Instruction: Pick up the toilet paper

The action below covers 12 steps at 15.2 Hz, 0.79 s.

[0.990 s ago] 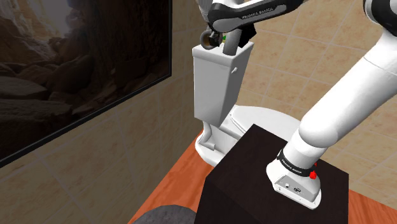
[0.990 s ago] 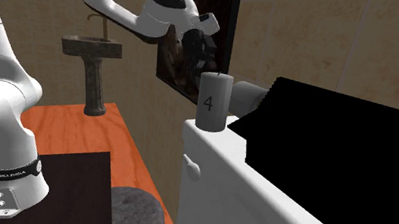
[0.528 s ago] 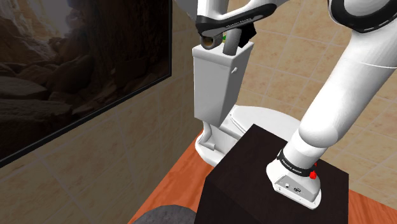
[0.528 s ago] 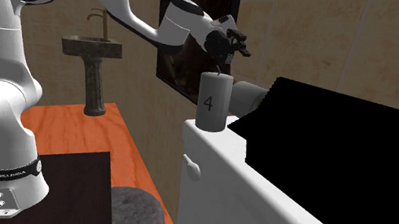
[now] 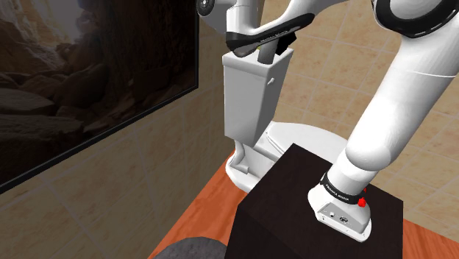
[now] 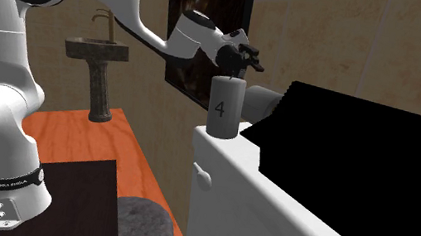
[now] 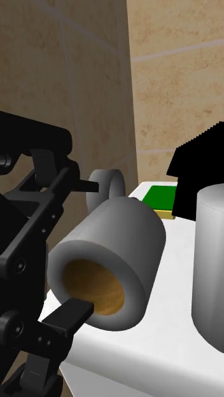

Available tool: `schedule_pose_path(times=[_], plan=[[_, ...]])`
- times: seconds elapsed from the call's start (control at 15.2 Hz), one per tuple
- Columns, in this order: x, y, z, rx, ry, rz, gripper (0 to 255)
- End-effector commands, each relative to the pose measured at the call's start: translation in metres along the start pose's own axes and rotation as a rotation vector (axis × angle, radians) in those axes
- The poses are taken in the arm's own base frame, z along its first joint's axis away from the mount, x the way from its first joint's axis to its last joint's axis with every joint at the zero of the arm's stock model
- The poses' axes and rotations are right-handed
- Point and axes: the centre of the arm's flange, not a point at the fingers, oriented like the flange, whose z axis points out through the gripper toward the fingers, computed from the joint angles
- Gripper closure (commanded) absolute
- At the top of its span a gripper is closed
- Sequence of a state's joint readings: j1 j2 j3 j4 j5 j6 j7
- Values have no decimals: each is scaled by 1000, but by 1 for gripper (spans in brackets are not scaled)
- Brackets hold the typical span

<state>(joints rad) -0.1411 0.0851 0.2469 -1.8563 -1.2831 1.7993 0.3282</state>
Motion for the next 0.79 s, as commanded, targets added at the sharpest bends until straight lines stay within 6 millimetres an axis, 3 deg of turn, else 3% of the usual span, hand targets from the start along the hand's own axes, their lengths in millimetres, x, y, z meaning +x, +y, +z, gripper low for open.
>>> schedule_pose_path(times=[0.0,0.07,0.73], plan=[[0,-4,1,0,0,0,0],[0,-5,1,0,0,0,255],[0,1,-1,0,0,0,255]])
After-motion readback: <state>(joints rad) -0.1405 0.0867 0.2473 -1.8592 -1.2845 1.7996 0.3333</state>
